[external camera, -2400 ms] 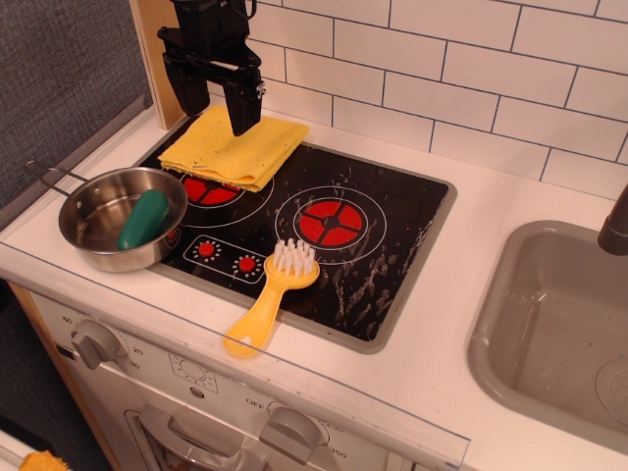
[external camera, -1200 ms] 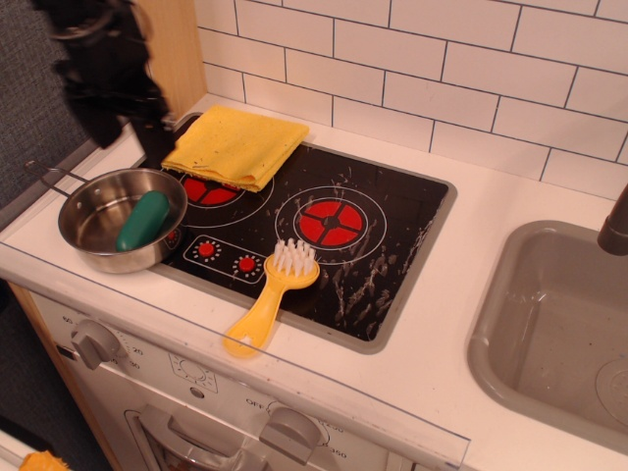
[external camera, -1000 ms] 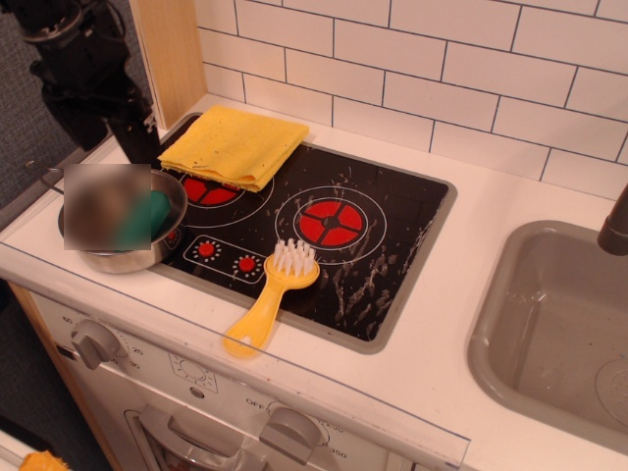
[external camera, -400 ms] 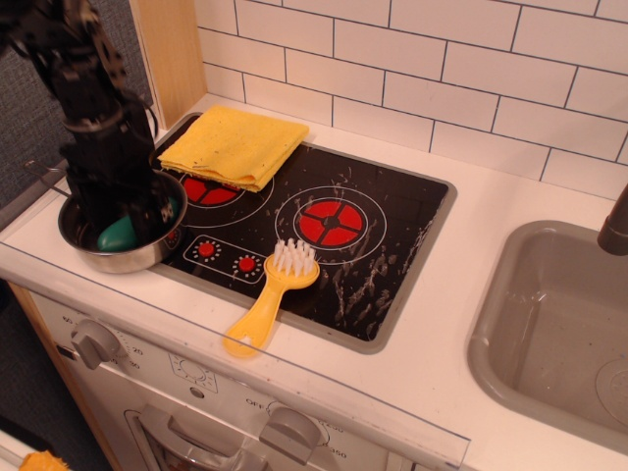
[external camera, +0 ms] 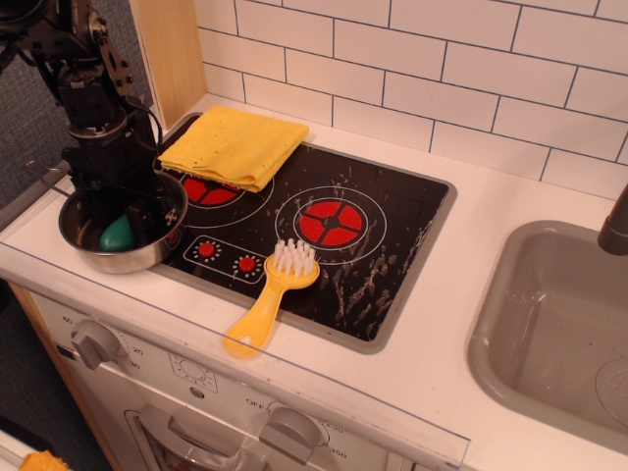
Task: Take the cucumber out of the pot and move it to the middle of the stove.
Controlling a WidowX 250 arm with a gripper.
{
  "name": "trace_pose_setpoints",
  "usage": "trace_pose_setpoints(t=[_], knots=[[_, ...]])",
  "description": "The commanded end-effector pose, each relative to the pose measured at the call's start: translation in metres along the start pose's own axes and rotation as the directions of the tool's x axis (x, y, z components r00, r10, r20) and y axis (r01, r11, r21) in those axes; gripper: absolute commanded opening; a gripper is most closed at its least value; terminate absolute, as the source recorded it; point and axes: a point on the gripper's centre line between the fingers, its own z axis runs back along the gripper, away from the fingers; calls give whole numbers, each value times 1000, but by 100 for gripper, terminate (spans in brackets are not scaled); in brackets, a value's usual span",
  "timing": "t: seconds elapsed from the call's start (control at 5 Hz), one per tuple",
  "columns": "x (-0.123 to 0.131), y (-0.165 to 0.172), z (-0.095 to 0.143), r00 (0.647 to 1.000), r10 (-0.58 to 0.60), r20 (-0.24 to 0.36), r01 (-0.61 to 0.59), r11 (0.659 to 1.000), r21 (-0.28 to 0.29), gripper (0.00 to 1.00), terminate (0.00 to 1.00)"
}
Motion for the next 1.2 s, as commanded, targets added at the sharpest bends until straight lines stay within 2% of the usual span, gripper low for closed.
trace_pose_setpoints(t=[0.0,0.2,0.4,0.6,0.8,1.0], knots=[[26,-16,75,992,-13,129,13,1000,1,0,0],[58,-55,98,987,-64,147,71,996,-45,0,0],[87,-96,72,994,-49,96,59,993,-100,0,0],[92,-112,32,999,-32,30,34,998,-49,0,0],[86,-109,12,999,-18,32,18,1000,26,0,0],[82,-101,1,999,-38,8,37,997,68,100,0]])
